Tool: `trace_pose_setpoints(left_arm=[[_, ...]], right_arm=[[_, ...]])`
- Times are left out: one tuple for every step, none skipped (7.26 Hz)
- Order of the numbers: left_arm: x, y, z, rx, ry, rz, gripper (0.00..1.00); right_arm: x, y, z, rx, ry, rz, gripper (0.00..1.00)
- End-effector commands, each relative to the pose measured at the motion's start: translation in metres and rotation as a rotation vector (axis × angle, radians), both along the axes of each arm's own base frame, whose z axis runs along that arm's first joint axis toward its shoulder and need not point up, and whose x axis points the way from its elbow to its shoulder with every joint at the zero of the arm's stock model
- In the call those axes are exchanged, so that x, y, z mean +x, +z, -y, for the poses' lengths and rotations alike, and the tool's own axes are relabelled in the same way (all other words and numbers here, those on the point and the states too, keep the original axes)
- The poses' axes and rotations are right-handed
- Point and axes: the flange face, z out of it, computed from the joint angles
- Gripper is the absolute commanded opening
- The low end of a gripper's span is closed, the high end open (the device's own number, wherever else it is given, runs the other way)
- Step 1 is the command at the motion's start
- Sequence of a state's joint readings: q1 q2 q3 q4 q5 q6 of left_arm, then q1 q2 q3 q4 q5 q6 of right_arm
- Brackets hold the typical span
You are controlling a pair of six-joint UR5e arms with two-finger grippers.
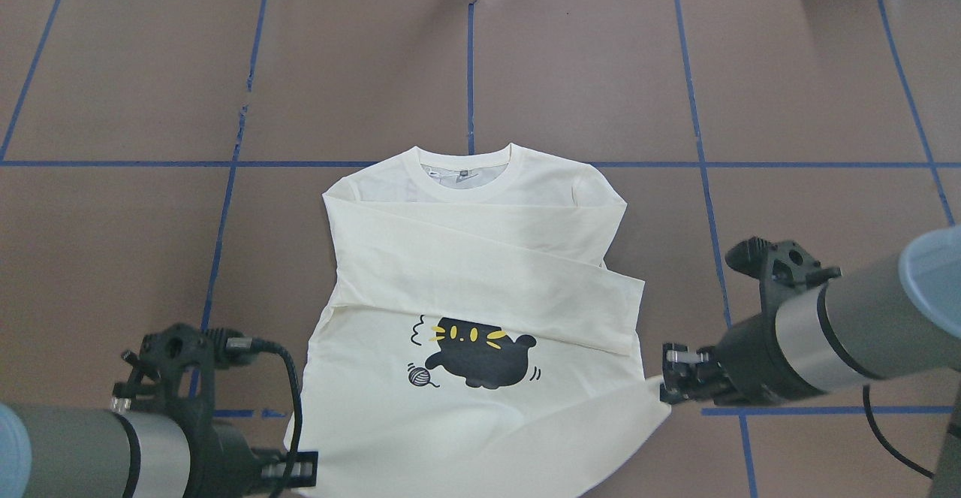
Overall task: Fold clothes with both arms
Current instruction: 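Lift the hem with both grippers and fold it toward the collar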
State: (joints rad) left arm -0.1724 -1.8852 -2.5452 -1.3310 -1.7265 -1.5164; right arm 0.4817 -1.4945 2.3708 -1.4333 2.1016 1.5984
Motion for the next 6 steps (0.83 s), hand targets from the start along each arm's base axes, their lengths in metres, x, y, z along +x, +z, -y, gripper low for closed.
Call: trace_pose_setpoints(left_arm=[[-0.013, 0.016, 0.086, 0.043, -0.054, 0.060, 0.00], [0.007, 0.030, 0.113, 0.046, -0.071, 0.109, 0.00], [0.037, 0.046, 0.149, 0.029, -0.107, 0.147, 0.00], [0.060, 0.067, 0.176, 0.029, -0.131, 0.147, 0.00], [0.065, 0.080, 0.202, 0.032, -0.166, 0.139, 0.00], [0.063, 0.086, 0.233, 0.031, -0.210, 0.138, 0.00]], right_arm=[[0.014, -0.002, 0.088, 0.070, 0.145, -0.008, 0.00], [0.028, 0.014, 0.117, 0.078, 0.195, -0.043, 0.00], [0.016, 0.022, 0.144, 0.073, 0.211, -0.069, 0.00], [-0.012, 0.018, 0.171, 0.065, 0.212, -0.080, 0.00], [-0.034, 0.014, 0.192, 0.058, 0.213, -0.094, 0.00], [-0.047, 0.021, 0.204, 0.048, 0.209, -0.114, 0.00]])
